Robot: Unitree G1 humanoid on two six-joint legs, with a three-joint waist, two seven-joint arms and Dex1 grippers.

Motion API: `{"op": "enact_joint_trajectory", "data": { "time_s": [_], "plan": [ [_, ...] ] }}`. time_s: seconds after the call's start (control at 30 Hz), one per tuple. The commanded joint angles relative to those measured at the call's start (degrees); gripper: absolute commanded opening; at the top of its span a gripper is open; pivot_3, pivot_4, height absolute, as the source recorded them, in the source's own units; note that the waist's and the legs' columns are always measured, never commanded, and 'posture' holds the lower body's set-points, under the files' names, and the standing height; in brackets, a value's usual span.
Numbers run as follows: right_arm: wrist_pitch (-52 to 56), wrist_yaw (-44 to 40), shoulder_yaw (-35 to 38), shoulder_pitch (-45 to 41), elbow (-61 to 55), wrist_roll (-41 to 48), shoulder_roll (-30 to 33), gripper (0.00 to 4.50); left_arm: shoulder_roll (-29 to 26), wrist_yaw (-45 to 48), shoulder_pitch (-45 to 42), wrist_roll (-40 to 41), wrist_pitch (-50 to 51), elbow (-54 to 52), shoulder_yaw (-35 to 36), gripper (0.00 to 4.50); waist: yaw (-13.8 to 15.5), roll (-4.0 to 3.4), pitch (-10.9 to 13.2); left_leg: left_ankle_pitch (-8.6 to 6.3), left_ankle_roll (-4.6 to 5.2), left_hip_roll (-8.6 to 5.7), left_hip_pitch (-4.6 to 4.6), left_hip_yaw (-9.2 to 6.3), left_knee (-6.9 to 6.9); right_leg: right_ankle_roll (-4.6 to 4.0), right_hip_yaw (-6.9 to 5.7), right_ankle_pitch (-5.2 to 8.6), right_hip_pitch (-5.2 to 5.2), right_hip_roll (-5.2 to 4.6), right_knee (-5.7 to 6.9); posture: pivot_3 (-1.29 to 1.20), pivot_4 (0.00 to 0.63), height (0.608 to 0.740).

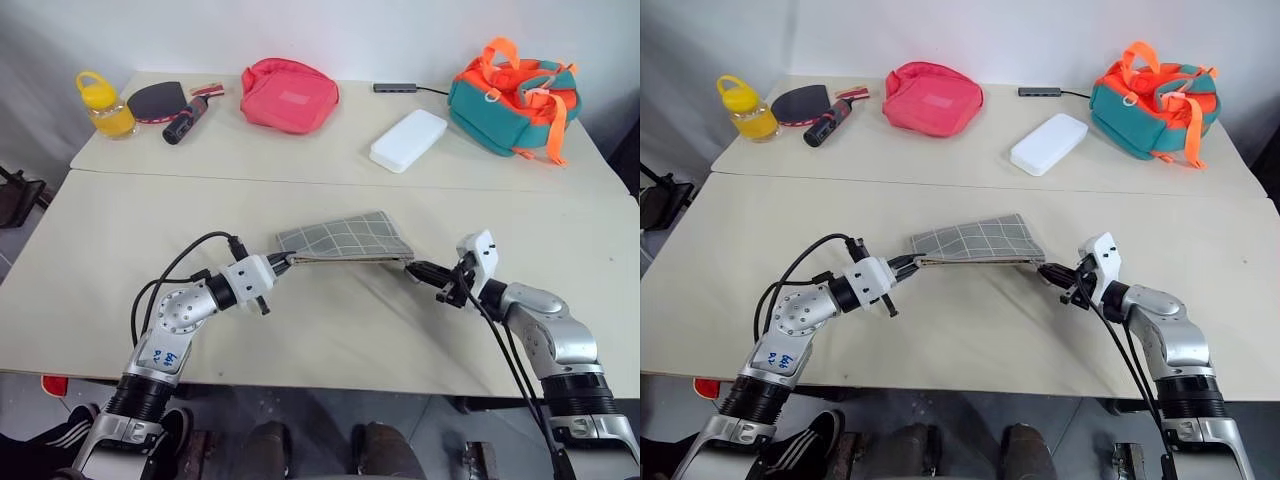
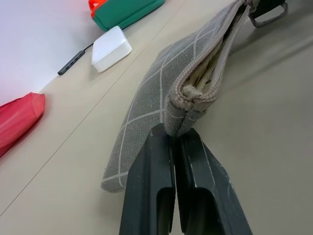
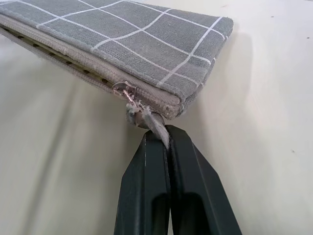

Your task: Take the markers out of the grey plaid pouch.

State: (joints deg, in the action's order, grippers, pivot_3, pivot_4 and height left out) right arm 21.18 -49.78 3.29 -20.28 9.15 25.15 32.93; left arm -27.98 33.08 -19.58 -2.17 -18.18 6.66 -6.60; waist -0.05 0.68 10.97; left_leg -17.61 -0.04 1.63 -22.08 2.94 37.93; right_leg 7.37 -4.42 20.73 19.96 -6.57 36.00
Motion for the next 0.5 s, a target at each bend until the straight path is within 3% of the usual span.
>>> {"op": "enact_joint_trajectory", "data": {
  "time_s": [0.03, 0.2, 0.27, 0.37, 0.5],
  "plan": [
    [-1.54, -0.22, 1.77, -0.1, -1.1, -0.81, 1.13, 0.02, -0.4, -0.32, -0.06, 1.34, -0.06, -2.19, 2.1, 0.0, 0.0, 0.0, 0.0, 0.0, 0.0, 0.0, 0.0, 0.0, 0.0, 0.0, 0.0, 0.0, 0.0, 0.0, 0.0, 0.0, 0.15, 0.74],
    [-2.39, -0.67, 1.87, -0.1, -0.1, -2.35, 1.84, 0.02, 0.09, -0.51, -0.44, 1.92, 0.33, -1.89, 2.21, 0.0, 0.01, 0.0, 0.0, 0.0, 0.0, 0.0, 0.0, 0.0, 0.01, 0.0, 0.0, -0.01, 0.0, 0.0, 0.0, 0.0, 0.15, 0.74],
    [1.4, -2.11, 3.08, -0.12, -1.52, 1.03, 1.68, 0.02, 0.45, -0.64, -0.61, 2.02, 0.59, -1.85, 2.07, 0.0, 0.01, 0.0, 0.0, 0.0, 0.0, -0.01, 0.0, 0.01, 0.01, 0.01, 0.01, -0.01, 0.0, 0.0, 0.0, 0.0, 0.15, 0.74],
    [4.54, -2.81, 3.42, 0.46, -5.96, 3.32, 1.65, 0.63, 1.07, -0.65, -0.78, 1.99, 0.85, -1.83, 1.61, 0.0, 0.04, 0.0, 0.0, 0.01, 0.01, 0.0, -0.01, 0.0, 0.01, 0.01, 0.0, -0.02, 0.0, 0.01, -0.01, 0.0, 0.15, 0.74],
    [3.95, -2.76, 4.46, -0.23, -8.93, 2.3, 3.44, 2.0, 1.71, -0.14, -0.43, 1.86, 1.03, -2.15, 1.22, 0.0, 0.05, 0.0, 0.0, 0.01, 0.01, -0.01, -0.02, 0.0, 0.02, 0.01, 0.01, -0.02, -0.01, 0.0, -0.01, 0.0, 0.15, 0.74]
  ]
}}
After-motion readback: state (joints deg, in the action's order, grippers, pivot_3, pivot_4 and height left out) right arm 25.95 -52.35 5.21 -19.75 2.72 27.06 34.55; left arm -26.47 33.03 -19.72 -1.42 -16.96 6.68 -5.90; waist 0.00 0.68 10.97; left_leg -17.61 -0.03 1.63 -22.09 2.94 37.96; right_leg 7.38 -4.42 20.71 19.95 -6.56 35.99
